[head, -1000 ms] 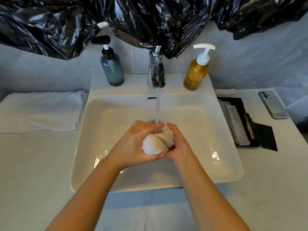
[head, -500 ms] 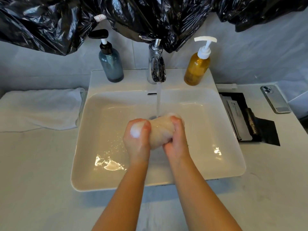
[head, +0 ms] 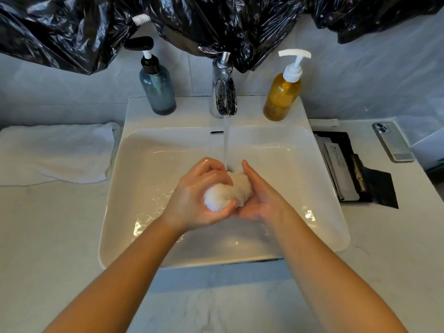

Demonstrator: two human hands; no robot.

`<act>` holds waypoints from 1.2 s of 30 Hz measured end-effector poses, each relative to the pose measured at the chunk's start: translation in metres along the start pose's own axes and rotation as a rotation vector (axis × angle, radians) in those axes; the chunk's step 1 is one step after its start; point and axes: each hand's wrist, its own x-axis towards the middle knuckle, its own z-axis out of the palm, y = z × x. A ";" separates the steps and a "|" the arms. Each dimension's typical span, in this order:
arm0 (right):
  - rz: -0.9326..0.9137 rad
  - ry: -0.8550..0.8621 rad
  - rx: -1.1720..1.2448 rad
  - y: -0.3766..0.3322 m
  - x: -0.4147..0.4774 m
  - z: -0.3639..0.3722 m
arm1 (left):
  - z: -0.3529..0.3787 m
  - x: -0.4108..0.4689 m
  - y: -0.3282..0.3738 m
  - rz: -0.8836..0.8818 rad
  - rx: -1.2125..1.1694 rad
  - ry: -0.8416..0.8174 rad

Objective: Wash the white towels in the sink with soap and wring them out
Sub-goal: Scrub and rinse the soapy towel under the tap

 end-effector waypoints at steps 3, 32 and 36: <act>-0.130 0.022 0.092 -0.001 0.004 0.008 | 0.005 0.000 0.000 -0.033 -0.012 0.090; -0.952 0.212 -0.531 -0.017 0.006 0.020 | 0.049 0.020 -0.001 -1.096 -1.219 0.698; -1.065 0.205 -0.725 -0.016 0.011 0.023 | 0.054 0.020 -0.007 -1.136 -1.326 0.703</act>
